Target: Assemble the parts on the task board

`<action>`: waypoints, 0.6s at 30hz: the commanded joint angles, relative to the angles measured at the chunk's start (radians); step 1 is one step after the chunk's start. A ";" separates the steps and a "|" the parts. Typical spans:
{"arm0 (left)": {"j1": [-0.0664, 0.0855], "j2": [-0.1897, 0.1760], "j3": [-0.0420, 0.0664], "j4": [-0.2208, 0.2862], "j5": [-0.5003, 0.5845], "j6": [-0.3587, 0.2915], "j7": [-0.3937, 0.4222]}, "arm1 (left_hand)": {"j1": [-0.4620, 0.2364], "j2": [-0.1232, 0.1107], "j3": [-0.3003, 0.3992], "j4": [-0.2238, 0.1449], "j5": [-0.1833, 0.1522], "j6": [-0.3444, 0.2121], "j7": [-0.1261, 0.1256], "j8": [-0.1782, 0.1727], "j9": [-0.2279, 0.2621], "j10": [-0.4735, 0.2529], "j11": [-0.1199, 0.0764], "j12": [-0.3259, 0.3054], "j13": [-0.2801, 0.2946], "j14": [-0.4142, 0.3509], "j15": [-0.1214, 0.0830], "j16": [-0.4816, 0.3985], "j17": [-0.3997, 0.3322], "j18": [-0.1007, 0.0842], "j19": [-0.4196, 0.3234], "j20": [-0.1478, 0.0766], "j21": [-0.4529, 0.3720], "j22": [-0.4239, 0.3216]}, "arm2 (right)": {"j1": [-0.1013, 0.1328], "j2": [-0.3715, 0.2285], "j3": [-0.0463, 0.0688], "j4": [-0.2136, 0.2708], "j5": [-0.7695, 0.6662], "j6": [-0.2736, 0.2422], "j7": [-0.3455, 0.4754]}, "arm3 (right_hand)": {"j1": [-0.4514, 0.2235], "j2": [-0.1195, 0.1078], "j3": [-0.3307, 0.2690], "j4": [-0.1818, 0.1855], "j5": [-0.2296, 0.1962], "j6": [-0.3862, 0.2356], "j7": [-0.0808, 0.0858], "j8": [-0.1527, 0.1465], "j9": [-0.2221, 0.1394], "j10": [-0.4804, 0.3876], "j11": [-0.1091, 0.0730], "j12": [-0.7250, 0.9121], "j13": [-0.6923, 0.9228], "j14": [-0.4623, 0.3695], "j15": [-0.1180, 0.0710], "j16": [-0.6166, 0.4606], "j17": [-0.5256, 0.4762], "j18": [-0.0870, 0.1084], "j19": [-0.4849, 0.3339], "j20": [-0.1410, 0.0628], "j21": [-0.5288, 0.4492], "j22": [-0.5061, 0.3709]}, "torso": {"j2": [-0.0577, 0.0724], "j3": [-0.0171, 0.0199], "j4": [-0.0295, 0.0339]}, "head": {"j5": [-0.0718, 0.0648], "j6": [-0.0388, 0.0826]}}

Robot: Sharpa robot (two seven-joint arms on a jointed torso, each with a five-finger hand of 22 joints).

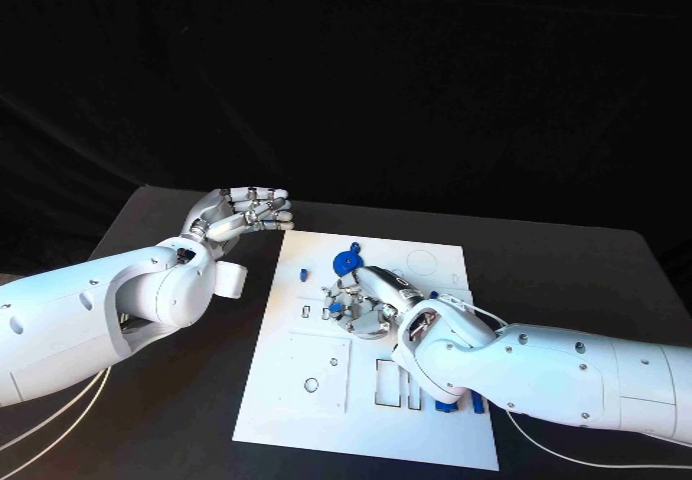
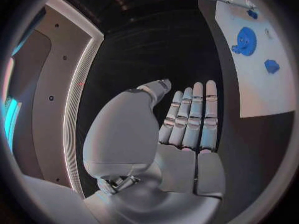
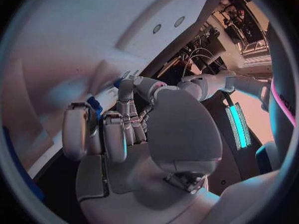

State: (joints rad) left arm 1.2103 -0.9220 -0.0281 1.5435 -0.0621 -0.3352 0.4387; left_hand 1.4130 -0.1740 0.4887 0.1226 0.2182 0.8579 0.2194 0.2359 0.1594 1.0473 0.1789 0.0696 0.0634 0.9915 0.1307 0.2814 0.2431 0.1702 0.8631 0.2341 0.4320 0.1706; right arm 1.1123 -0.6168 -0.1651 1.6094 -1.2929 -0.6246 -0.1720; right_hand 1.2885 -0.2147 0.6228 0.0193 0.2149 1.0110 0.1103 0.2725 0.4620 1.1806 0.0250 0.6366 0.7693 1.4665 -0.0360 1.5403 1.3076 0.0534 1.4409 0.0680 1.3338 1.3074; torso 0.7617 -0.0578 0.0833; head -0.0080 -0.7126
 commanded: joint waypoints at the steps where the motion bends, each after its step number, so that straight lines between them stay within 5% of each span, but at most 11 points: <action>1: 0.001 0.000 0.001 0.002 -0.002 0.012 0.006 | 0.001 0.004 -0.003 -0.005 -0.003 0.003 0.019 -0.006 -0.001 -0.005 0.003 -0.006 0.000 0.001 0.002 -0.006 0.001 0.009 -0.007 -0.002 0.003 0.001 | -0.001 0.001 0.000 -0.002 0.001 0.020 0.002 | -0.001 -0.007 0.005 0.000 0.005 0.003 0.001 -0.004 -0.001 -0.004 0.001 -0.004 -0.001 0.079 -0.004 -0.005 0.137 0.007 -0.006 0.000 -0.003 0.112 | 0.000 -0.0003 0.0002 | 0.000 -0.002; 18: 0.001 -0.002 0.001 0.003 -0.002 0.012 0.005 | 0.001 0.004 -0.003 -0.005 -0.003 0.003 0.019 -0.006 -0.001 -0.005 0.003 -0.006 0.000 0.001 0.002 -0.006 0.001 0.009 -0.007 -0.002 0.003 0.001 | -0.001 0.002 0.000 -0.007 0.003 0.031 0.001 | -0.006 -0.019 0.001 -0.001 0.004 -0.011 0.006 -0.013 -0.004 0.000 0.005 -0.013 -0.009 0.077 -0.002 -0.007 0.130 0.007 -0.008 0.001 -0.008 0.111 | 0.000 0.0003 0.0001 | 0.000 -0.002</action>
State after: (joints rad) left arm 1.2103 -0.9255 -0.0281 1.5441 -0.0622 -0.3352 0.4381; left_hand 1.4130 -0.1740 0.4887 0.1226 0.2182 0.8579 0.2194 0.2359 0.1595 1.0473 0.1789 0.0696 0.0634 0.9915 0.1308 0.2813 0.2430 0.1702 0.8631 0.2341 0.4320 0.1704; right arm 1.1126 -0.6155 -0.1646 1.6029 -1.2877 -0.6134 -0.1727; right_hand 1.2793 -0.2241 0.6227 0.0194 0.2149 1.0054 0.1154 0.2628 0.4588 1.1808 0.0252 0.6290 0.7613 1.4665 -0.0360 1.5364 1.3074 0.0534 1.4409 0.0680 1.3299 1.3073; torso 0.7617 -0.0579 0.0834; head -0.0078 -0.7144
